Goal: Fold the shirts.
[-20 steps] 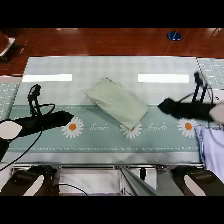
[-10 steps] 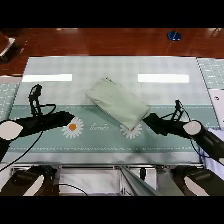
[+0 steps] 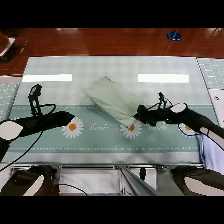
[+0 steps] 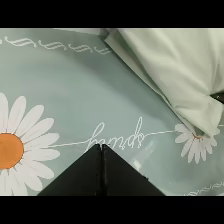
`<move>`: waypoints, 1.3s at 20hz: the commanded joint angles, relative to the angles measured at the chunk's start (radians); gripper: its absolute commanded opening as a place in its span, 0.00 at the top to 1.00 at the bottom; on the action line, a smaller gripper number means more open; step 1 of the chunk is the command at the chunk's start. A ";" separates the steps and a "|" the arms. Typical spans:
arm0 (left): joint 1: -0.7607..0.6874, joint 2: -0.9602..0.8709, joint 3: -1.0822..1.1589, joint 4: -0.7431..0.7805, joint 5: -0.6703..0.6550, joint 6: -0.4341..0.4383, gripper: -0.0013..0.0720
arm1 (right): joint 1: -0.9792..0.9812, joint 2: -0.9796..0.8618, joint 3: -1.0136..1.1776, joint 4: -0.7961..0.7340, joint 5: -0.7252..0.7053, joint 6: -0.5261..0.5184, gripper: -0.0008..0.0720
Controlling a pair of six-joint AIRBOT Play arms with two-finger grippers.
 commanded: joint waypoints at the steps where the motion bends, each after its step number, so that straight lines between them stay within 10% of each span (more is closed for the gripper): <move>1: 0.000 0.001 -0.001 0.000 0.012 -0.001 0.95 | -0.003 -0.043 0.158 0.016 0.079 -0.120 0.96; 13: 0.000 0.001 -0.001 0.000 0.010 0.000 0.95 | -0.221 -0.040 1.004 -0.354 0.613 0.117 0.96; 26: 0.000 0.001 -0.001 0.000 0.031 0.000 0.95 | -0.903 0.276 1.049 -0.589 1.066 0.264 0.96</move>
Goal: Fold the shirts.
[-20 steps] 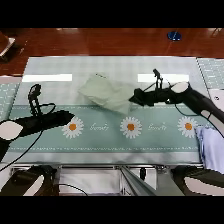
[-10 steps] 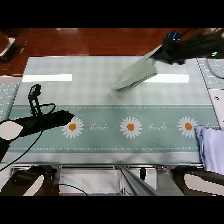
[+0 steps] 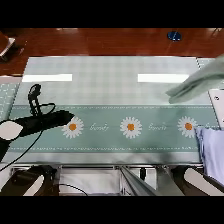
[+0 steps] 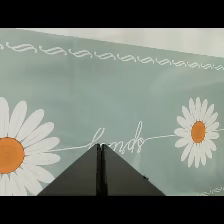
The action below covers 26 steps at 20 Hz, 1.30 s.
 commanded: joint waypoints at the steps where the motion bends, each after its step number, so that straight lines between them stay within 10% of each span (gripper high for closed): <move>1: 0.000 0.001 -0.001 0.000 0.019 0.001 0.95 | -0.190 0.076 0.003 -0.187 0.189 0.025 0.96; 14: 0.000 0.001 -0.001 0.000 0.048 0.008 0.95 | -0.584 0.470 -0.519 -0.760 0.240 0.040 0.96; 16: 0.000 0.001 -0.001 0.000 0.048 0.008 0.95 | -0.584 0.483 -0.591 -0.841 0.241 0.059 0.60; 17: 0.000 0.001 -0.001 0.000 0.049 0.008 0.95 | -0.584 0.483 -0.616 -0.841 0.241 0.039 0.42; 22: 0.000 0.001 0.003 0.000 0.103 0.008 0.95 | -0.583 0.414 -0.586 -0.744 0.172 0.025 0.44; 26: 0.058 -0.049 0.236 0.000 0.105 0.081 0.95 | -0.529 0.261 -0.364 -0.338 -0.029 0.075 0.49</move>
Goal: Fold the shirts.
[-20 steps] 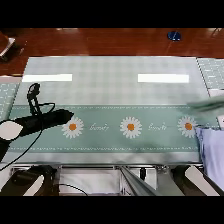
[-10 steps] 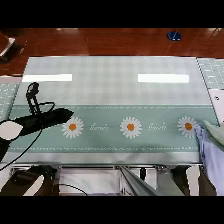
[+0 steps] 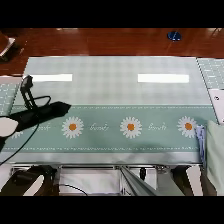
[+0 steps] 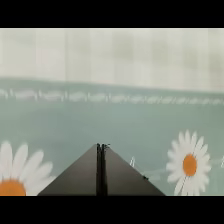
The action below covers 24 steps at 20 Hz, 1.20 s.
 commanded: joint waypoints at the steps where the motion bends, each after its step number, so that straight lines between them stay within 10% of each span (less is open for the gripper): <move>1: 0.036 -0.063 0.232 0.000 0.014 0.065 0.95 | 0.087 -0.135 0.174 0.397 -0.177 0.023 0.49; 5: 0.006 -0.249 0.632 0.000 -0.061 0.089 0.95 | 0.465 -0.278 0.305 0.633 -0.342 -0.039 0.55; 6: -0.015 -0.296 0.703 0.000 -0.093 0.106 0.95 | 0.591 -0.298 0.305 0.599 -0.369 -0.085 0.96; 13: -0.183 -0.521 0.794 0.276 -0.228 0.010 0.95 | 1.196 -0.450 0.290 0.062 -0.517 -0.069 0.96; 24: -0.185 -0.695 0.792 0.282 -0.316 -0.005 0.95 | 1.229 -0.527 -0.002 -0.002 -0.584 0.018 0.96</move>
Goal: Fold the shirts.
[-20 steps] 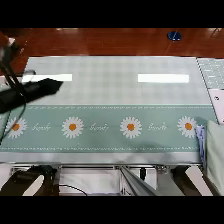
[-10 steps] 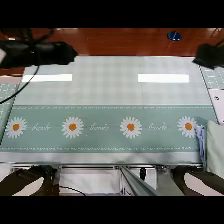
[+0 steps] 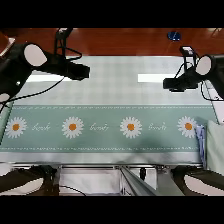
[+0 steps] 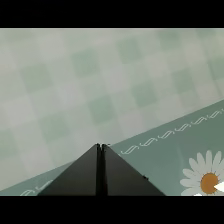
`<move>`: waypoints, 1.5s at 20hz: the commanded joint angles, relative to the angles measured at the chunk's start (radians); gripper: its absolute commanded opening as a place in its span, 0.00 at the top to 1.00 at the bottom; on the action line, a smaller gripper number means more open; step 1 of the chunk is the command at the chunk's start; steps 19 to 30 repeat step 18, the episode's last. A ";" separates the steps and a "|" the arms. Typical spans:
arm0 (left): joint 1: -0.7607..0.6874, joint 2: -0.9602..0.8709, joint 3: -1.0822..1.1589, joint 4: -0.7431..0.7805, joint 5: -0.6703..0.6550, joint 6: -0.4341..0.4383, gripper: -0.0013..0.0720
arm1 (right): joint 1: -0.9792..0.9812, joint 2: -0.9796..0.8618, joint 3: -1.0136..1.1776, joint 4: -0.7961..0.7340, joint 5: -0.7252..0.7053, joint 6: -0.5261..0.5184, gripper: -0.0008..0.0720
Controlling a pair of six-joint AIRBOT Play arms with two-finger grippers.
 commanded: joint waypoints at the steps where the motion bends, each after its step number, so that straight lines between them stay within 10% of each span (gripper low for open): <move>1: -0.002 -0.020 0.002 0.005 -0.018 -0.005 0.95 | 0.007 -0.001 -0.026 -0.016 -0.013 0.011 0.96; 30: -0.002 -0.042 0.002 0.005 -0.006 -0.005 0.95 | 0.007 0.000 -0.026 -0.017 -0.015 0.011 0.96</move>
